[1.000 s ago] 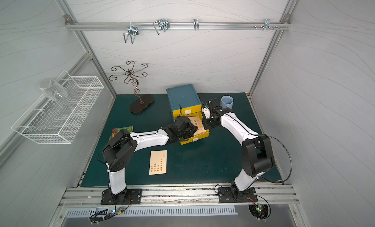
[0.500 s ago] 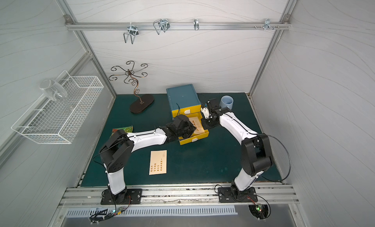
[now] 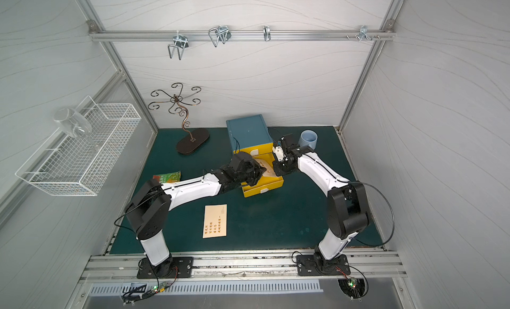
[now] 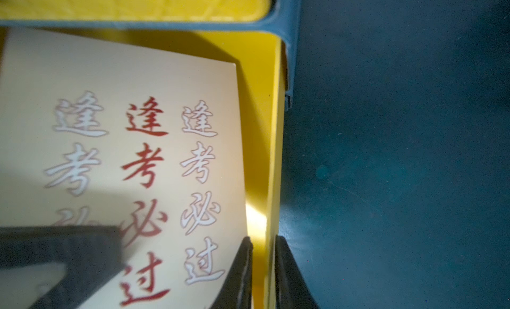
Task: Take the postcards out of the drawer
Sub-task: Pick up the postcard from the drawer.
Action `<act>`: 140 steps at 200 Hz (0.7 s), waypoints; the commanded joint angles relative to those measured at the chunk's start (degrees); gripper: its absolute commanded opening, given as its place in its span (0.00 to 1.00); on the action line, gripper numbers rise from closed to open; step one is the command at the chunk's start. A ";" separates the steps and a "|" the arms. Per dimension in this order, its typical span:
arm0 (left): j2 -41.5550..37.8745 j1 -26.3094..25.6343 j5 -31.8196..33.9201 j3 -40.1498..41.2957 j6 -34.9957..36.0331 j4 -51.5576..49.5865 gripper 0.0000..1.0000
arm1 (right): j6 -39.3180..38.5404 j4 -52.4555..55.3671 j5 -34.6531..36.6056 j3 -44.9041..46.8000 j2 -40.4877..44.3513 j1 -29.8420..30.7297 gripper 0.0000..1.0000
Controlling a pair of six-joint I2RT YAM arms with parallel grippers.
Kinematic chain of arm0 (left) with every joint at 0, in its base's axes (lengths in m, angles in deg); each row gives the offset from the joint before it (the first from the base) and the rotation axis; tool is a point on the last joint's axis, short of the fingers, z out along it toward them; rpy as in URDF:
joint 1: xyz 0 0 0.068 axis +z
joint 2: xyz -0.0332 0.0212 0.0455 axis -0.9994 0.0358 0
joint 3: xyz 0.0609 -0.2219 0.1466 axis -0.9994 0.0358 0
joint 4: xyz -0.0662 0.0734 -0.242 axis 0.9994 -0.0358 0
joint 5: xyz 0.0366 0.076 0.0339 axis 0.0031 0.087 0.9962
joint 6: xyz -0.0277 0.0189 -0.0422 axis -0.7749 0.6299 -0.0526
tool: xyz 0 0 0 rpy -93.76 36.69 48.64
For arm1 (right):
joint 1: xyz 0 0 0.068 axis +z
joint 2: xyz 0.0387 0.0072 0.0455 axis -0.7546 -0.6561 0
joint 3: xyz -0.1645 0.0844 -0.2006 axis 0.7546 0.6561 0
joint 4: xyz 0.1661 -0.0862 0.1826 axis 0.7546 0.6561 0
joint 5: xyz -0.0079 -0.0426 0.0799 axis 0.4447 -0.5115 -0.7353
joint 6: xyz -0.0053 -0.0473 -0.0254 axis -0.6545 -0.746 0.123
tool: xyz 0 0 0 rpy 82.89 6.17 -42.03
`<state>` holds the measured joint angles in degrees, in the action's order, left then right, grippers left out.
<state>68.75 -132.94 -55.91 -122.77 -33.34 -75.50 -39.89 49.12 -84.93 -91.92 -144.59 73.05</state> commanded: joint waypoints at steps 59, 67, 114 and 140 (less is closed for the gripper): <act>-5.06 0.29 -2.20 1.87 -2.34 4.42 0.00 | 0.64 2.21 -0.61 -2.94 0.32 0.41 0.36; -5.39 0.28 -3.13 2.30 -2.29 4.87 0.00 | 0.73 2.46 -0.65 -3.13 0.39 0.46 0.38; -9.85 -0.09 -6.26 5.52 -0.64 3.94 0.00 | 0.64 4.44 -0.57 -4.99 1.29 0.47 0.46; -13.68 -0.27 -8.02 6.81 2.52 1.18 0.00 | 0.62 5.56 0.37 -6.14 2.90 0.47 0.51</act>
<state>59.50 -132.90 -61.31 -116.38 -34.25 -74.98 -39.46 51.91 -84.69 -96.16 -144.41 73.09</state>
